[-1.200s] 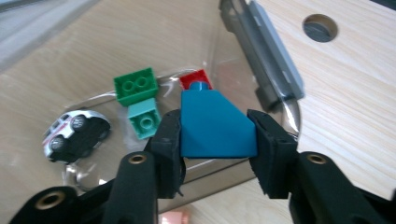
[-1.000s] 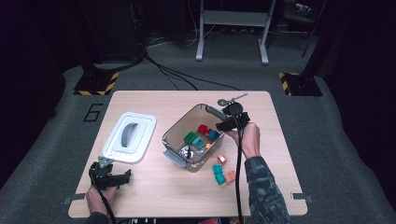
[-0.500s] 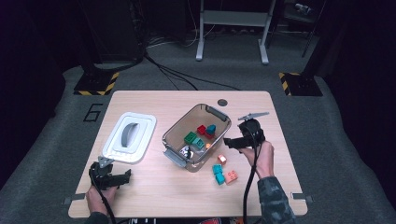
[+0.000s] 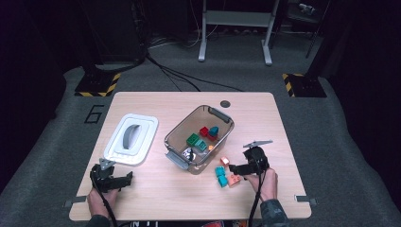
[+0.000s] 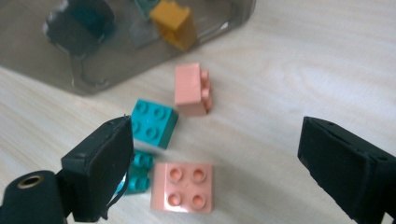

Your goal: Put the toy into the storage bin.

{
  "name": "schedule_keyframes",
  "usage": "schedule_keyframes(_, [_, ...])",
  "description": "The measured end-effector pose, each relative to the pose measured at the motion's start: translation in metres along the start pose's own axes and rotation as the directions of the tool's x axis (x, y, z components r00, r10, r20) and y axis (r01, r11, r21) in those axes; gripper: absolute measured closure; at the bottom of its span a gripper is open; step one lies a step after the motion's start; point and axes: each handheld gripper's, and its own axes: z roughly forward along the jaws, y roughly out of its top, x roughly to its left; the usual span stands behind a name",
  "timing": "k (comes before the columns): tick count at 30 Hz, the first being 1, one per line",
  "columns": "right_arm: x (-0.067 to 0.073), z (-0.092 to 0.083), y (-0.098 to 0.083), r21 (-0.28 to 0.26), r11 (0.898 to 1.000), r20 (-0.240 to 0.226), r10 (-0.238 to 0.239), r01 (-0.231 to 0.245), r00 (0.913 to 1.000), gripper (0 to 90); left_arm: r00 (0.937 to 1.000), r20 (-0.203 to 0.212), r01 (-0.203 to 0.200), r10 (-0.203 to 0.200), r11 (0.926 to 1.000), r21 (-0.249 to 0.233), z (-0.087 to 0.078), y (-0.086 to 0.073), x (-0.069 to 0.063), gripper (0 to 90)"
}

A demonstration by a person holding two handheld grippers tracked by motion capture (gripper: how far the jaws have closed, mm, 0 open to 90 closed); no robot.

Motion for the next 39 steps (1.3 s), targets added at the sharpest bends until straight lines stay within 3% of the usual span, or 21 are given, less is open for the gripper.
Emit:
schedule_keyframes(7, [-0.001, 0.014, -0.024, 0.033, 0.999, 0.022, 0.03, -0.03, 0.9993, 13.9, 1.0, 0.0, 0.0, 0.0, 1.0, 0.001, 0.0, 0.0, 0.0, 0.6])
schedule_keyframes(10, [-0.002, 0.015, -0.027, 0.004, 0.999, 0.031, 0.04, -0.04, 0.9987, 14.5, 1.0, 0.001, 0.001, -0.001, 1.0, 0.002, 0.0, 0.0, 0.0, 0.6])
schedule_keyframes(15, [0.0, 0.02, -0.014, -0.017, 1.0, 0.038, 0.018, -0.017, 0.9991, 15.7, 1.0, 0.001, 0.001, -0.001, 1.0, 0.001, 0.0, 0.0, 0.0, 0.6])
schedule_keyframes(19, [0.004, 0.03, 0.001, -0.003, 1.0, 0.055, -0.01, 0.01, 0.9985, 12.8, 1.0, 0.0, 0.0, 0.0, 1.0, 0.0, 0.0, 0.0, 0.0, 0.7])
schedule_keyframes(23, [0.007, 0.04, 0.009, -0.002, 1.0, 0.036, -0.013, 0.013, 0.9993, 10.0, 1.0, 0.0, 0.0, 0.0, 1.0, 0.0, 0.0, 0.0, 0.0, 0.7])
schedule_keyframes(25, [0.009, 0.044, 0.013, -0.007, 1.0, 0.033, -0.03, 0.03, 0.999, 15.6, 1.0, 0.001, 0.0, 0.0, 1.0, 0.0, 0.0, 0.0, 0.0, 0.7])
schedule_keyframes(30, [0.014, 0.048, 0.018, -0.008, 0.997, 0.019, -0.075, 0.075, 0.997, 43.3, 1.0, -0.001, -0.001, 0.001, 1.0, 0.0, 0.0, 0.0, 0.0, 0.7])
schedule_keyframes(37, [0.019, 0.053, 0.02, 0.018, 0.994, 0.027, -0.11, 0.109, 0.9936, 62.4, 1.0, 0.0, 0.0, 0.0, 1.0, 0.0, 0.0, 0.0, 0.0, 0.7])
schedule_keyframes(39, [0.019, 0.055, 0.02, 0.027, 0.993, 0.037, -0.113, 0.112, 0.9929, 62.9, 1.0, 0.0, 0.0, 0.0, 1.0, 0.0, 0.0, 0.0, 0.0, 0.7])
